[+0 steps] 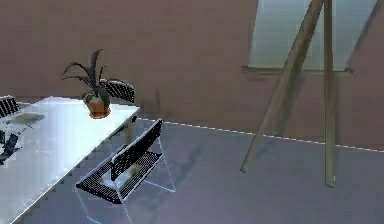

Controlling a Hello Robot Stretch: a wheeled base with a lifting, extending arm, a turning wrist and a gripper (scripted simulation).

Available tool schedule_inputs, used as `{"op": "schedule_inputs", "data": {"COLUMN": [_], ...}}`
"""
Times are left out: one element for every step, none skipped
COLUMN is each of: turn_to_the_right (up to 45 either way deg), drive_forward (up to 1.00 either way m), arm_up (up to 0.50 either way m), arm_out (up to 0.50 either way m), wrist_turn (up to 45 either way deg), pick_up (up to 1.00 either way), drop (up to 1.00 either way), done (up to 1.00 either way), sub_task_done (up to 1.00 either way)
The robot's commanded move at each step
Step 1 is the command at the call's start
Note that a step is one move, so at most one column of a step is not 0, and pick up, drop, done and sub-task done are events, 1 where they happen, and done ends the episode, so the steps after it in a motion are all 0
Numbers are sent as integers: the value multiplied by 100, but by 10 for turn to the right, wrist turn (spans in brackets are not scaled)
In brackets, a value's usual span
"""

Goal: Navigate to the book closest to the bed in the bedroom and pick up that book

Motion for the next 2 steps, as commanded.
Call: {"op": "schedule_inputs", "data": {"turn_to_the_right": [-450,-450], "drive_forward": [0,0], "arm_up": [0,0], "arm_out": [0,0], "wrist_turn": [0,0], "pick_up": [0,0], "drop": [0,0], "done": [0,0], "sub_task_done": [0,0]}}
